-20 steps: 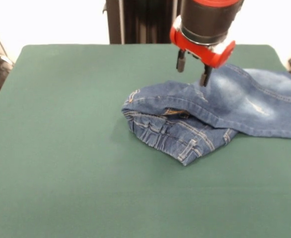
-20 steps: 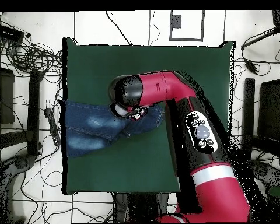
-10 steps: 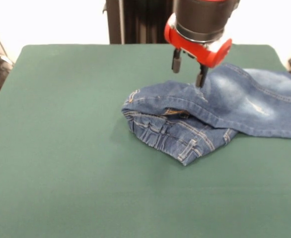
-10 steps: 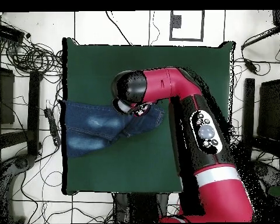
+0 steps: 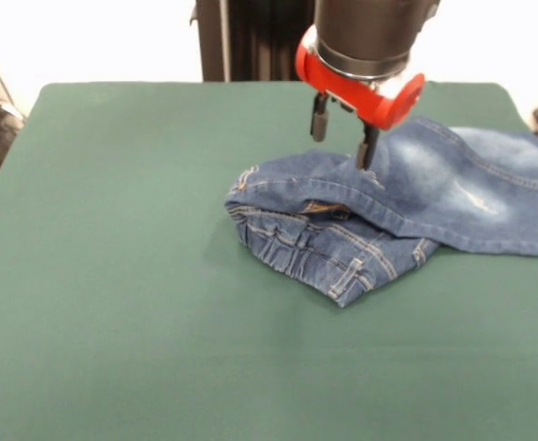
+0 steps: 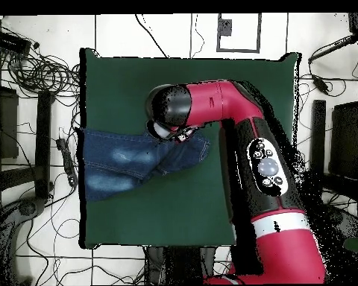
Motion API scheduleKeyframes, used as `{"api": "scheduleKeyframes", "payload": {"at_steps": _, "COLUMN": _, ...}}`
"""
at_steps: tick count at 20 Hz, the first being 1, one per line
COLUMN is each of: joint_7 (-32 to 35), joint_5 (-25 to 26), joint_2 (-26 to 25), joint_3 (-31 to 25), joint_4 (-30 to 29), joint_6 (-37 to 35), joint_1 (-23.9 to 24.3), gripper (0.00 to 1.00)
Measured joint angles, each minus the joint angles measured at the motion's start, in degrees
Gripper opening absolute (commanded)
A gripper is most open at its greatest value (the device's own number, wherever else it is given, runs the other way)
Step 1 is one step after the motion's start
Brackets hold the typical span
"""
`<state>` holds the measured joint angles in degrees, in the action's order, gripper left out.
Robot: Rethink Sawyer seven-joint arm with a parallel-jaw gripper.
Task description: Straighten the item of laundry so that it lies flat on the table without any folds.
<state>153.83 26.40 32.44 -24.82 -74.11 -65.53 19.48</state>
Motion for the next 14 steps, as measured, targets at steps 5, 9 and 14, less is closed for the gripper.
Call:
{"api": "scheduleKeyframes", "payload": {"at_steps": 5, "joint_7": 0.00, "joint_5": 1.25, "joint_2": 0.06, "joint_3": 0.01, "joint_4": 0.45, "joint_6": 0.07, "joint_1": 0.00, "gripper": 1.00}}
{"api": "scheduleKeyframes", "payload": {"at_steps": 9, "joint_7": 0.00, "joint_5": 2.58, "joint_2": 0.24, "joint_3": 0.00, "joint_4": 0.45, "joint_6": 1.39, "joint_1": -0.01, "gripper": 1.00}}
{"api": "scheduleKeyframes", "payload": {"at_steps": 14, "joint_7": 0.00, "joint_5": 3.89, "joint_2": 0.22, "joint_3": 0.00, "joint_4": 0.44, "joint_6": 3.96, "joint_1": 0.15, "gripper": 1.00}}
